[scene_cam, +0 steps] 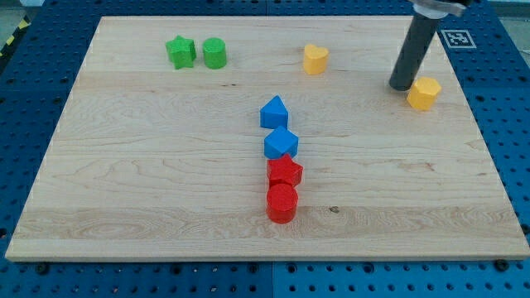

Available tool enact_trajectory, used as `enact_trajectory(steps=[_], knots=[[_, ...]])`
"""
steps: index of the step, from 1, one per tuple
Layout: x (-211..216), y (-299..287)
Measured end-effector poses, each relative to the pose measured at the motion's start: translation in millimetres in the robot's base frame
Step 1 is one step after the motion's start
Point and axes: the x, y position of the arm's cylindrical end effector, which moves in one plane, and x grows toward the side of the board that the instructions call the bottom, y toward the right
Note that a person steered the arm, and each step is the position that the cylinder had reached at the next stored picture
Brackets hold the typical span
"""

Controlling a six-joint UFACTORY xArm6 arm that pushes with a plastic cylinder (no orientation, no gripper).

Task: Push the yellow heart diagonal to the top right of the blue triangle

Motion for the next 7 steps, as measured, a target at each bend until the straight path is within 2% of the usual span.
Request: enact_trajectory(steps=[2, 3, 4, 6, 7], knots=[[9.6, -92.2], [9.2, -157.9], [-5.3, -212.4], [-76.7, -226.3], [-86.5, -226.2]])
